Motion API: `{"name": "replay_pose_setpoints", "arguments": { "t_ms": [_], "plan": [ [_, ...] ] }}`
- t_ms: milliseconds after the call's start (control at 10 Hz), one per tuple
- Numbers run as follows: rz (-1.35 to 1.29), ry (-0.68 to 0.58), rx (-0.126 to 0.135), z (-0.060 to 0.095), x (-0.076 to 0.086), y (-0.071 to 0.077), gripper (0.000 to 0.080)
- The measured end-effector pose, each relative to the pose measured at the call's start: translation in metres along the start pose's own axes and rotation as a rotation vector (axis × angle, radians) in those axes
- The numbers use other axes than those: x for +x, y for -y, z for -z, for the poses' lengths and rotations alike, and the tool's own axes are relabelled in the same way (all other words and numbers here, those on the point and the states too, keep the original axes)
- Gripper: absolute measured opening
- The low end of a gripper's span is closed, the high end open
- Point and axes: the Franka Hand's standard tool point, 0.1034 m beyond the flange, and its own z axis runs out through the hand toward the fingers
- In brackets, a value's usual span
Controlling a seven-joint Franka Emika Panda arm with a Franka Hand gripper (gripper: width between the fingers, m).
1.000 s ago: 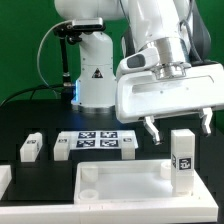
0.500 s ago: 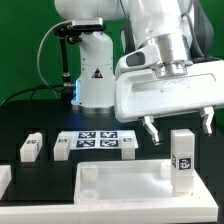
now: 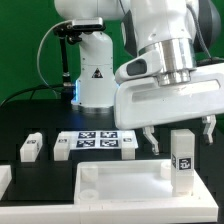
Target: Assemble desk
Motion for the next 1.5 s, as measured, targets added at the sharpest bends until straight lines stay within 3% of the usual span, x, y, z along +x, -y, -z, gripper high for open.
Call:
{"name": "replay_pose_setpoints", "arguments": {
  "t_ms": [200, 400, 500, 600, 800, 1000, 1100, 1500],
  "plan": [
    [0.000, 0.150, 0.018, 0.0017, 0.0015, 0.0027, 0.0649],
    [-0.013, 0.151, 0.016, 0.0008, 0.0030, -0.0004, 0.0649],
    [-0.011, 0.151, 0.016, 0.0008, 0.0030, -0.0003, 0.0525],
    [-0.061, 0.151, 0.015, 0.0007, 0.0029, 0.0004, 0.0525],
    [-0.162, 0.152, 0.007, 0.0008, 0.0029, 0.0010, 0.0289],
    [-0.294, 0.151, -0.003, 0.0009, 0.0031, 0.0006, 0.0290],
    [-0.469, 0.148, -0.023, 0.0010, 0.0028, -0.0019, 0.0290],
    [-1.053, 0.139, -0.054, 0.0014, -0.0013, -0.0058, 0.0294]
  ]
}}
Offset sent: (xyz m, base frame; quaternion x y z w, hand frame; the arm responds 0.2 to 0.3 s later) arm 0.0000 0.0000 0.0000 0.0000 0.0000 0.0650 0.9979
